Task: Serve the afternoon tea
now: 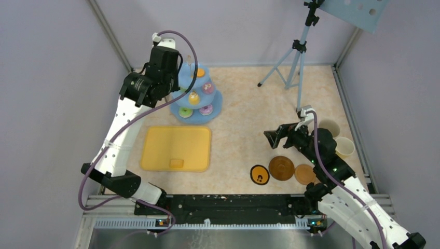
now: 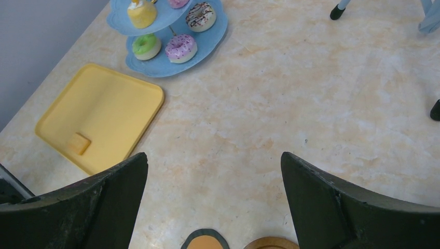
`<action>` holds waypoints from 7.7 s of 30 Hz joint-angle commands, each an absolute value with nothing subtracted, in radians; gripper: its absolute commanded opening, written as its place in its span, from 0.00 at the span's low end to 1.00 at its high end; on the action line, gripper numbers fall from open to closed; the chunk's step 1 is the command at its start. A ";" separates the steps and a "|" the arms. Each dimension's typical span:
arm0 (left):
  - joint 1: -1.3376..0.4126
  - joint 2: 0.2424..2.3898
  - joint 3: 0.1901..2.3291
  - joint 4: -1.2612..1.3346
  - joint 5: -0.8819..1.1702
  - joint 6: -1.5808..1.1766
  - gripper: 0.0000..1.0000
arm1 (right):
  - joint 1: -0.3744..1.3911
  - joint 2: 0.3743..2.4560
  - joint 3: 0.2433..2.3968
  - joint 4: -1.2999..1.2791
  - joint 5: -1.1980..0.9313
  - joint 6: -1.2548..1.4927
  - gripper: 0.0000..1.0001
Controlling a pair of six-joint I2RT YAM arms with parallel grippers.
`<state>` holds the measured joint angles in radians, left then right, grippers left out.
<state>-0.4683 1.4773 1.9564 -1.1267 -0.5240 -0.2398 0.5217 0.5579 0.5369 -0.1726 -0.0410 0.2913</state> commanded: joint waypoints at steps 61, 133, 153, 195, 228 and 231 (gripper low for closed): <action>-0.434 1.092 1.240 -1.416 -0.108 -0.676 0.52 | 0.528 0.670 0.603 -0.129 -0.213 0.282 0.96; -0.438 0.806 1.014 -1.156 -0.233 -0.838 0.58 | 1.124 1.932 1.064 0.113 0.438 1.048 0.21; -0.439 0.821 1.090 -1.413 -0.148 -1.099 0.55 | 1.123 1.956 1.045 0.067 0.615 1.238 0.00; -0.439 1.005 1.031 -1.349 -0.104 -1.063 0.51 | 1.117 2.007 1.059 0.157 0.575 1.232 0.00; -0.547 1.270 1.090 -1.378 0.021 -1.167 0.42 | 1.111 2.010 1.050 0.179 0.566 1.229 0.00; -0.547 1.284 1.072 -1.362 0.038 -1.182 0.39 | 1.112 2.003 1.044 0.186 0.568 1.228 0.00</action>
